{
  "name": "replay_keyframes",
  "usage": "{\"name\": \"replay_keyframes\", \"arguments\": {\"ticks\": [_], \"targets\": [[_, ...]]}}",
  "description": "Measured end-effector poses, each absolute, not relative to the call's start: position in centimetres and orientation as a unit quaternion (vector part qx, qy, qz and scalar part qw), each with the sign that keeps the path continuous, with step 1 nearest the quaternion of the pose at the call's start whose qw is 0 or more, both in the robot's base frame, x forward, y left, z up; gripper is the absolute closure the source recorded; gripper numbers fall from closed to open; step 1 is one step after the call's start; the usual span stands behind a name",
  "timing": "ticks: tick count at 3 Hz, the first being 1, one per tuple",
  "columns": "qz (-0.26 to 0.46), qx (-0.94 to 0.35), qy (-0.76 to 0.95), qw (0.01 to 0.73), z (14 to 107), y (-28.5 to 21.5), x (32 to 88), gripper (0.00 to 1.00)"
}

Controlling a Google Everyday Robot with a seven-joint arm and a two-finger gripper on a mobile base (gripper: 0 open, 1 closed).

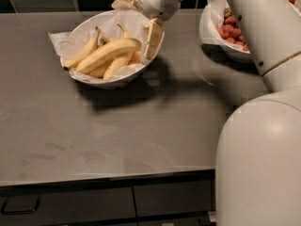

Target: Pick banana from white bowl

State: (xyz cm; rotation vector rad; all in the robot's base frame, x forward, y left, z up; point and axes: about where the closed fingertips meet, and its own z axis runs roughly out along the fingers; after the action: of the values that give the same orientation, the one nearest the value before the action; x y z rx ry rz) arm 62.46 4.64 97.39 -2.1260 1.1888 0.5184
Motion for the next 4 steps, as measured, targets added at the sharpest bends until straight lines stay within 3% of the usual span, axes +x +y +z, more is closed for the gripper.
{"name": "replay_keyframes", "arguments": {"ticks": [1, 3, 4], "targets": [[0.228, -0.818, 0.422, 0.317, 95.5, 8.1, 64.3, 0.0], [0.225, -0.81, 0.422, 0.338, 95.5, 9.4, 65.6, 0.03], [0.225, -0.81, 0.422, 0.338, 95.5, 9.4, 65.6, 0.16]]}}
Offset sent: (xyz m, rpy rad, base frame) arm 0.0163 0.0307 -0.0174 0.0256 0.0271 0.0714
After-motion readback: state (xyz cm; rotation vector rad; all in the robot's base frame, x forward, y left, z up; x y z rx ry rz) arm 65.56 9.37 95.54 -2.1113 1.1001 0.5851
